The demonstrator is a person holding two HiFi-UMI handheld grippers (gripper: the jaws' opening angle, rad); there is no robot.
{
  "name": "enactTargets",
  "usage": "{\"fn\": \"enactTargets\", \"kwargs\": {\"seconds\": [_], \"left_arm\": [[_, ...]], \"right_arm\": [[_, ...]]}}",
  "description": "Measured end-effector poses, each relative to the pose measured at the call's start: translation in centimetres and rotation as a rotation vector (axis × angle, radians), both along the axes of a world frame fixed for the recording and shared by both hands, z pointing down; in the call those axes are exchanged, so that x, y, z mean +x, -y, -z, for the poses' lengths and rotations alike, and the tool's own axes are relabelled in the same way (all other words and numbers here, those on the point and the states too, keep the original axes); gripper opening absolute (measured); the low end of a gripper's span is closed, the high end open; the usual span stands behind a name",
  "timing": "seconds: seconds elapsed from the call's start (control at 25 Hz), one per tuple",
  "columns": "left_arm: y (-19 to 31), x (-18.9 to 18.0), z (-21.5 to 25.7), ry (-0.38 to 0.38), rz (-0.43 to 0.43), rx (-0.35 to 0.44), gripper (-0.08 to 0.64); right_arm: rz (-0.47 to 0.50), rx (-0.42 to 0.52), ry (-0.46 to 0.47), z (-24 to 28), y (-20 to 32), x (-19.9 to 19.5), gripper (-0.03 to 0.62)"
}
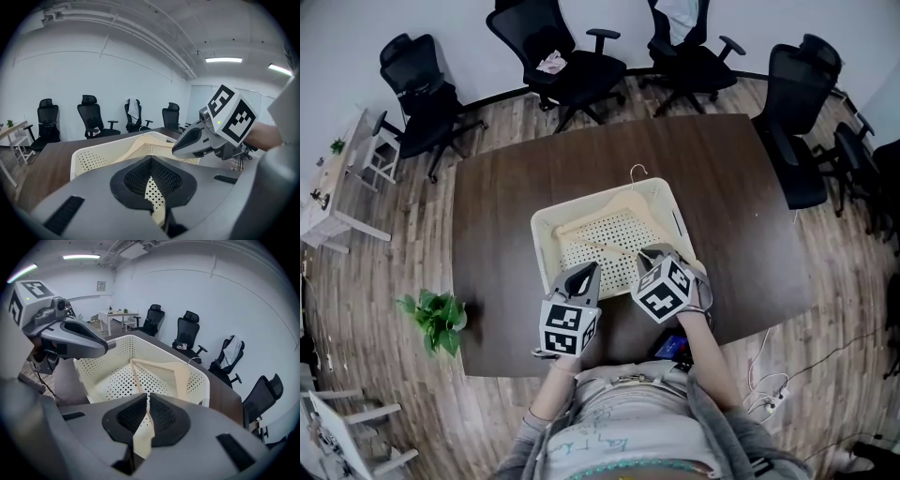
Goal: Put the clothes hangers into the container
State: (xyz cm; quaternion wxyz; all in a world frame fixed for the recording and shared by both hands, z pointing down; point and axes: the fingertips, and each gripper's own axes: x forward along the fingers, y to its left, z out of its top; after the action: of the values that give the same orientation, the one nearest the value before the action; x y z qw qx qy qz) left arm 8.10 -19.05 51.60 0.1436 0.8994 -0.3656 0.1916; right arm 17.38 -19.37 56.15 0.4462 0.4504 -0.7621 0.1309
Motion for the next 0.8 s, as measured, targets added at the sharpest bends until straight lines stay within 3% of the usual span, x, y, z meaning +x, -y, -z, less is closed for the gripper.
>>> {"fn": "enactTargets", "kwargs": {"seconds": [0.28,0.8], "left_arm": [[-0.4,0.1,1.1,-0.034,0.020,0.015,0.011],[-0.7,0.3,4.1,-0.110,0.070,0.060,0.011]], "right_arm": [[0.015,0.009,0.047,0.2,-0.7,-1.4,0.031],[0.017,0.126,0.301,4.4,-0.9,-4.3,0.031]]}}
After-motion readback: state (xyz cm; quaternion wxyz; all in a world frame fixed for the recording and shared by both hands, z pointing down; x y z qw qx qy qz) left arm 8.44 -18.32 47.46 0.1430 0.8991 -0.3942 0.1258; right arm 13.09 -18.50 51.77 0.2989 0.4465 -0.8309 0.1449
